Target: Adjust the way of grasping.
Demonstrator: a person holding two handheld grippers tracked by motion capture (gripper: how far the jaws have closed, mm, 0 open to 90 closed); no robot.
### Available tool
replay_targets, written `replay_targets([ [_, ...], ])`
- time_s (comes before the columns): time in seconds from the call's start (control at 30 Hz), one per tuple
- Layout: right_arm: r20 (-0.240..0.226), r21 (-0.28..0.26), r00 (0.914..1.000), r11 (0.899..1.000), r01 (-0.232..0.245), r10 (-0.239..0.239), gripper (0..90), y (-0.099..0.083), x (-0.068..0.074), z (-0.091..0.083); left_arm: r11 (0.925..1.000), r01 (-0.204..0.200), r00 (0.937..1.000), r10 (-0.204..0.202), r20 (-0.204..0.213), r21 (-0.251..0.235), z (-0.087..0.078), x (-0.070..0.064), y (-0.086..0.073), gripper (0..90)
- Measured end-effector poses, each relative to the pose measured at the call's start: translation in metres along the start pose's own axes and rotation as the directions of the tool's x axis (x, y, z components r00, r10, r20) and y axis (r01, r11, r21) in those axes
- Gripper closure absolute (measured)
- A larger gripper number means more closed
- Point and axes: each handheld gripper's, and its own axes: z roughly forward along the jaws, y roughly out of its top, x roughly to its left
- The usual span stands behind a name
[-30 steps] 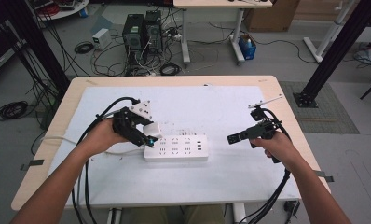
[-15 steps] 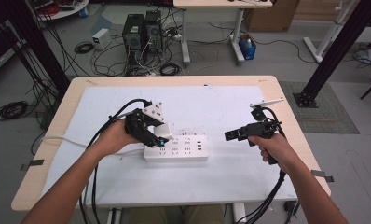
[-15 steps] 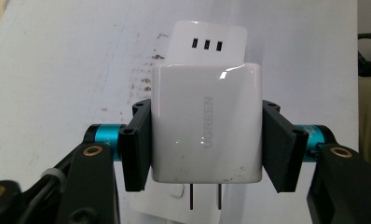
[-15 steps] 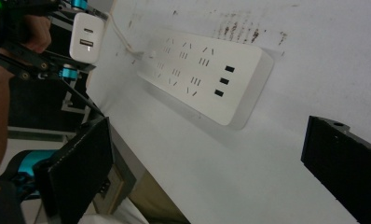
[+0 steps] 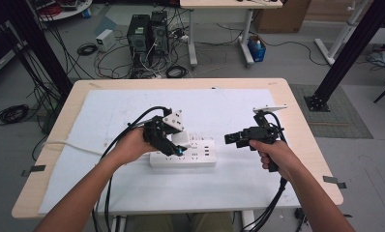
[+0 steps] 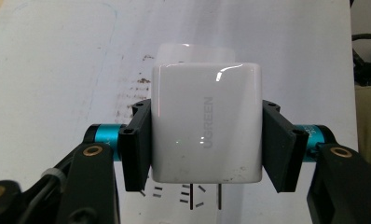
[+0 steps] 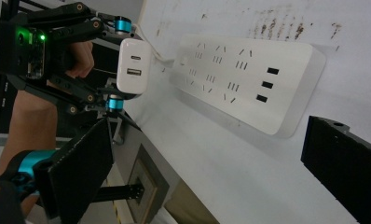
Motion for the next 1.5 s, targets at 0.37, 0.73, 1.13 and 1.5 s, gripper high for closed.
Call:
replay_targets([
  [0.37, -0.062, 0.009, 0.997, 0.999, -0.046, 0.046, 2.0, 0.0, 0.007, 0.012, 0.9987, -0.031, 0.9994, 0.031, 0.014, -0.04, 0.008, -0.009, 0.021, 42.6],
  [0.73, -0.096, 0.01, 0.9935, 0.998, -0.061, 0.062, 2.3, 0.001, 0.014, 0.026, 0.9964, -0.072, 0.9973, 0.073, 0.011, -0.045, 0.019, -0.015, 0.038, 42.6],
  [1.13, -0.131, 0.021, 0.9898, 0.998, -0.053, 0.055, 10.4, 0.004, 0.02, 0.041, 0.9946, -0.084, 0.9963, 0.085, 0.014, -0.061, 0.025, -0.02, 0.044, 42.5],
  [1.5, -0.172, 0.028, 0.984, 0.999, -0.043, 0.047, 35.8, 0.004, 0.022, 0.046, 0.9924, -0.103, 0.9946, 0.104, 0.006, -0.067, 0.027, -0.022, 0.047, 42.5],
])
